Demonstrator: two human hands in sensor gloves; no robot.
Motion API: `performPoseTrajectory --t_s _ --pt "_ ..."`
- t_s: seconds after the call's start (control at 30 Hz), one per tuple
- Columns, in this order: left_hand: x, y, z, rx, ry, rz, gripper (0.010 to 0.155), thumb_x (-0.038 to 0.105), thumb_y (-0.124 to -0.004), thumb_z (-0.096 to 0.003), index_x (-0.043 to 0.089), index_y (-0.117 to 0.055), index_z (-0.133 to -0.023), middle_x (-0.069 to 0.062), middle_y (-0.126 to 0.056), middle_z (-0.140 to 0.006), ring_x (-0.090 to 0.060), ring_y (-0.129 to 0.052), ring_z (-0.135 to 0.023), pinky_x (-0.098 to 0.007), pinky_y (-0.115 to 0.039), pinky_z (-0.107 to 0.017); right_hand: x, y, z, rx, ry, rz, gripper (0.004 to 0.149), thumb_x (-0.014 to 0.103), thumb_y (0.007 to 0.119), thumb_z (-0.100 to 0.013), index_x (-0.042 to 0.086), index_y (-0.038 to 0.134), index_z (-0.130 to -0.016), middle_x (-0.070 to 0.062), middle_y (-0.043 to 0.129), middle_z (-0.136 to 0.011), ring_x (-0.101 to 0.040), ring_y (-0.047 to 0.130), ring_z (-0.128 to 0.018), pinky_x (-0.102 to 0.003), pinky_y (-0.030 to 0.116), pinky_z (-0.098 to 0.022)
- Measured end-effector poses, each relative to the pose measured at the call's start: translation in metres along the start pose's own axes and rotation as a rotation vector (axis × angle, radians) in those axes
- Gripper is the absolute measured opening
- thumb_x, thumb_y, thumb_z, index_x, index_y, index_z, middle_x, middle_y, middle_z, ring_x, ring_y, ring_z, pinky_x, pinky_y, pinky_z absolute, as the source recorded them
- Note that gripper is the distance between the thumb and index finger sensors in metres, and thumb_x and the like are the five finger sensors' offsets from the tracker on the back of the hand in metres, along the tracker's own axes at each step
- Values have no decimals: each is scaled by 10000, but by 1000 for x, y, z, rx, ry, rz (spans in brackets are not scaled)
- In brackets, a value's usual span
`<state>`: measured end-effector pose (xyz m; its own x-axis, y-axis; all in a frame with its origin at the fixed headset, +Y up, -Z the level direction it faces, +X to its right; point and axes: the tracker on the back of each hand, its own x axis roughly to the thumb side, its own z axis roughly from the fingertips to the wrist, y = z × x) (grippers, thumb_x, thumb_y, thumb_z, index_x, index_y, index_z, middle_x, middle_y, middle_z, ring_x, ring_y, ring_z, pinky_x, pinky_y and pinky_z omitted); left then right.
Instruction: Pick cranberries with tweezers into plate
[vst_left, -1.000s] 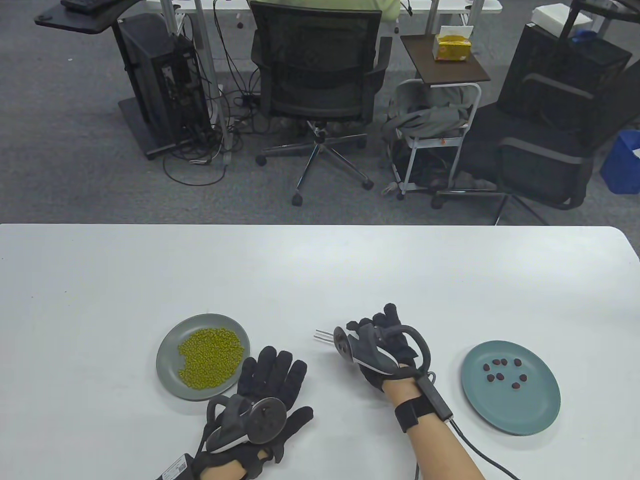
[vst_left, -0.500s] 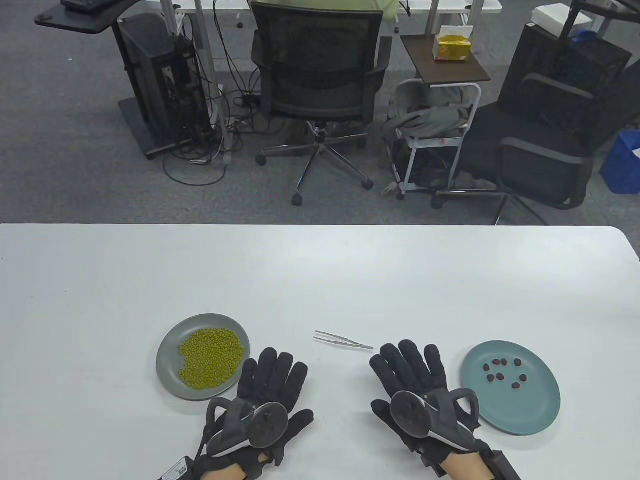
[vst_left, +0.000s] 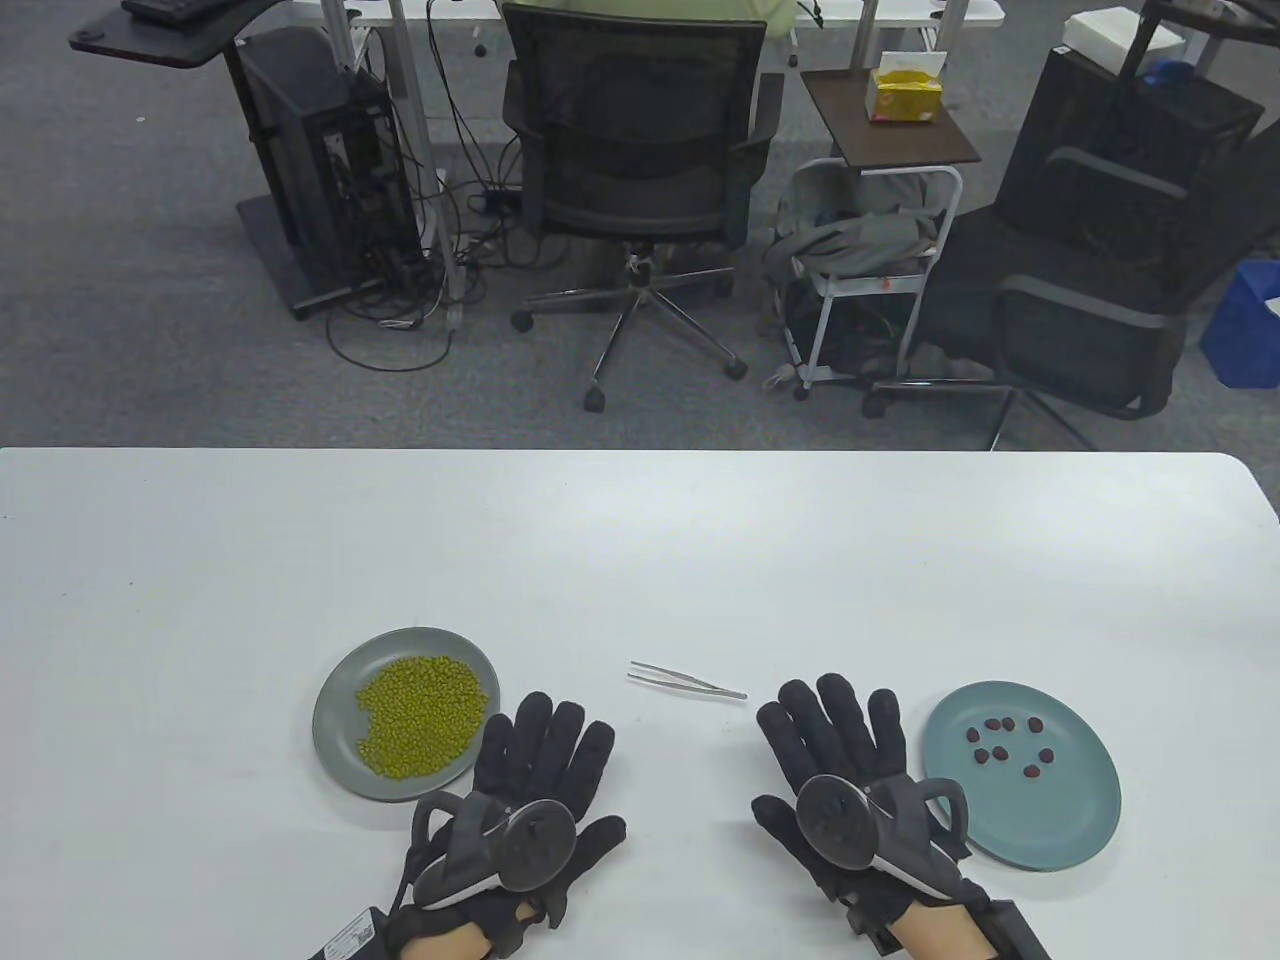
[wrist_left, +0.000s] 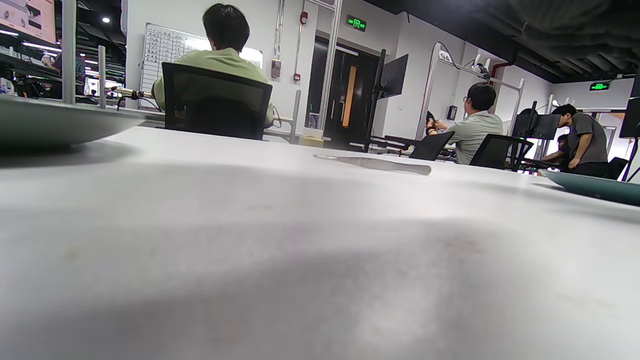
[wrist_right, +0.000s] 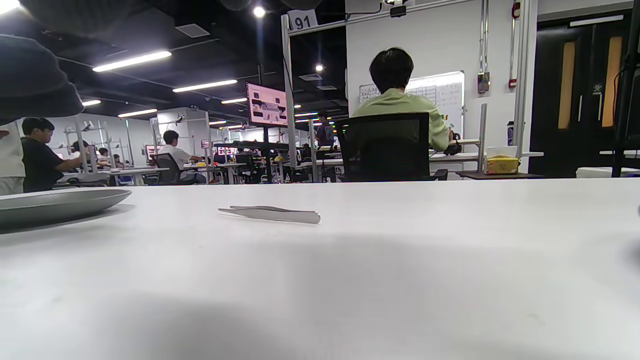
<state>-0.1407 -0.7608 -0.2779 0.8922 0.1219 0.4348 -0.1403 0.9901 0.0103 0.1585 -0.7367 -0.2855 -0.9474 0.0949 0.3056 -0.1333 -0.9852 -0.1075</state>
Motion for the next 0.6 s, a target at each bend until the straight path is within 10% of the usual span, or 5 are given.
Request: performPoseTrajectory --t_s 0.6 --pt "-1 0 -1 -14 2 5 843 726 -620 -427 382 -199 -1072 15 -284 -1136 -342 -176 -1100 -608 -220 -777 -1 2 -2 30 -33 -3 803 671 580 -336 426 202 -1000 129 146 -1129 -251 131 -1105 -545 26 -765"
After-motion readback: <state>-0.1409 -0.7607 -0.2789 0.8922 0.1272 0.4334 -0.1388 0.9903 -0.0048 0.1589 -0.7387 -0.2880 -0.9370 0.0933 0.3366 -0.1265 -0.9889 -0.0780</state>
